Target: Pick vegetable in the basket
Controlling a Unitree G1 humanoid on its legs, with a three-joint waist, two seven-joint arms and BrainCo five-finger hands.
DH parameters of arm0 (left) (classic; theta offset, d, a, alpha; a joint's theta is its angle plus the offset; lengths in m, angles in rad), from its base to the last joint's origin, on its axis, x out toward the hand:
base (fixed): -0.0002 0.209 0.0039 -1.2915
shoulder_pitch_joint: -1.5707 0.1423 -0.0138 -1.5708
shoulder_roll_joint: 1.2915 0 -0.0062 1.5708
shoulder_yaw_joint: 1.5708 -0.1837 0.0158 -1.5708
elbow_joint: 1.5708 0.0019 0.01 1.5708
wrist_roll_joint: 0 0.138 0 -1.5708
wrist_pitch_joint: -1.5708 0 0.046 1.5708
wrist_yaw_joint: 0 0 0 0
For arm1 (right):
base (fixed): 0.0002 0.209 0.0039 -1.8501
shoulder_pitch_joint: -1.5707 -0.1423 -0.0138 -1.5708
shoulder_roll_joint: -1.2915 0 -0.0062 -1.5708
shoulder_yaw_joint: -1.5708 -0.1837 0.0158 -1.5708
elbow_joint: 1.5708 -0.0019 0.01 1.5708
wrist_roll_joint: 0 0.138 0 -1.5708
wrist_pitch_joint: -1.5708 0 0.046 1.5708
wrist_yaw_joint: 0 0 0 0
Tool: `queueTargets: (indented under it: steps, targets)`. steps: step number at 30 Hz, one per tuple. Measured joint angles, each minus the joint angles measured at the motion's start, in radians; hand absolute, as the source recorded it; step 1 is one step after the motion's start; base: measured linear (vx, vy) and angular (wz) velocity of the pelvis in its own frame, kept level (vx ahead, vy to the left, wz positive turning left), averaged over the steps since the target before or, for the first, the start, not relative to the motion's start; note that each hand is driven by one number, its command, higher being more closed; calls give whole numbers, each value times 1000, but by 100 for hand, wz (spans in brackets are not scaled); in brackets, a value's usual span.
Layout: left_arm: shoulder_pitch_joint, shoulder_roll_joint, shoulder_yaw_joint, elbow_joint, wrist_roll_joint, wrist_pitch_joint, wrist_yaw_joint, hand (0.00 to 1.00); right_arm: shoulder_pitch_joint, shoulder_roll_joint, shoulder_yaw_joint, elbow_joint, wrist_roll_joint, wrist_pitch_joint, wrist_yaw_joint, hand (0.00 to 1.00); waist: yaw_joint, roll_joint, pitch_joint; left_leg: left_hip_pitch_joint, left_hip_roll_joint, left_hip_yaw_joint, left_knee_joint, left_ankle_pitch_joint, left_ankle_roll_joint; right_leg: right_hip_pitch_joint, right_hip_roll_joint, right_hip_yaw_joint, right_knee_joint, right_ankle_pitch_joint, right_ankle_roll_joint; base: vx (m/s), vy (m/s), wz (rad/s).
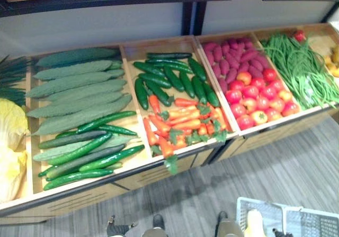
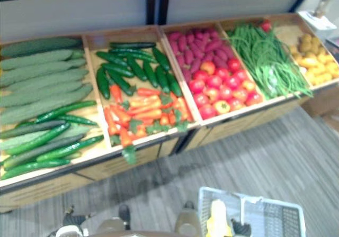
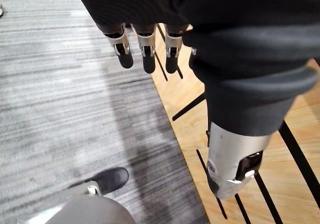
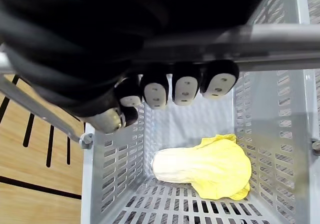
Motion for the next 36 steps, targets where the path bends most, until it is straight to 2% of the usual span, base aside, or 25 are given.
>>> queueTargets:
  steps: [1, 2, 5, 9, 12, 14, 17, 19, 22, 26, 27, 30, 33, 36]
  targets:
    - [-7, -8, 9, 15, -1, 1, 1, 0, -11, -8, -5, 15, 0, 2, -2, 100, 2, 4, -8, 4, 16, -3, -10, 7, -11, 18, 11, -13, -18, -23, -1, 181, -388, 33]
    - [-12, -51, 28, 37, -4, 0, 0, 0, -23, -40, -10, 22, 0, -3, 0, 100, 2, 63, -26, 1, 66, -17, -35, 25, -37, 26, 64, -45, -51, -10, -19, 167, -331, 9]
    - [-8, -120, 101, 66, -120, 0, 0, 0, -32, -98, -13, 40, -2, -3, 6, 100, 3, 163, -28, 52, 157, -22, -93, 62, -79, 95, 168, -89, -113, -4, -46, 139, -264, 6]
    - [-5, -141, 158, 68, -158, -6, -1, 0, -33, -103, -44, 41, -1, -6, 7, 100, 2, 161, -30, 68, 174, 5, -82, 100, -78, 129, 188, -99, -123, -23, -79, 46, -123, 6]
    - [-4, -139, 194, 54, -158, -7, -1, 0, -33, -102, -56, 53, 1, -5, 7, 100, 1, 139, -27, 25, 145, 24, -35, 138, -46, 127, 154, -130, -122, -32, -91, -70, -33, 30]
    - [-3, -140, 184, 54, -156, -5, 0, 0, -34, -109, -72, 59, 1, -5, 7, 100, 2, 135, -24, 18, 132, 35, -39, 143, -39, 125, 145, -138, -123, -40, -88, -107, 16, 26]
    - [8, -146, 130, -5, -123, 2, 28, 0, -44, -121, -78, 61, 1, -5, 4, 100, 2, 166, -28, 20, 119, 42, -96, 143, -38, 106, 145, -142, -124, -36, -82, -97, 64, 16]
    - [15, -136, 103, -98, -74, 0, 67, 0, -45, -111, -79, 60, 1, -8, 0, 100, 3, 175, -28, 1, 110, 40, -112, 137, -30, 93, 140, -142, -130, -28, -74, -83, 93, 15]
    - [22, -119, 68, -185, -3, -9, 130, 0, -43, -93, -78, 57, 7, -24, -17, 100, 6, 159, -20, -3, 95, 43, -115, 123, -19, 96, 127, -143, -142, -15, -68, -49, 73, 3]
    - [28, -74, -1, -317, 204, -13, 319, 0, -31, -78, -54, 57, 28, -46, -62, 100, 6, 155, -17, -6, 82, 52, -118, 117, -14, 96, 113, -140, -147, -13, -64, 15, 50, -2]
    - [47, -38, -21, -415, 288, -14, 408, 0, -26, -76, -35, 62, 32, -60, -83, 100, 5, 155, -17, -6, 81, 56, -118, 114, -15, 97, 112, -139, -153, -9, -63, 51, 20, -7]
    - [57, 25, -33, -602, 363, -19, 499, 0, -20, -77, -28, 69, 37, -78, -97, 100, 5, 158, -18, -6, 82, 57, -116, 111, -21, 98, 114, -139, -161, 3, -66, 81, 0, -3]
    - [52, 89, -61, -736, 438, -43, 539, 0, -22, -92, -7, 72, 39, -78, -107, 100, 3, 172, -24, 2, 81, 57, -114, 111, -20, 112, 115, -140, -171, 9, -58, 125, -14, 0]
    - [41, 163, -116, -828, 468, -81, 520, 0, -34, -117, 12, 72, 38, -80, -103, 100, -3, 180, -29, 3, 80, 59, -112, 109, -20, 114, 116, -139, -181, 14, -58, 110, -11, -5]
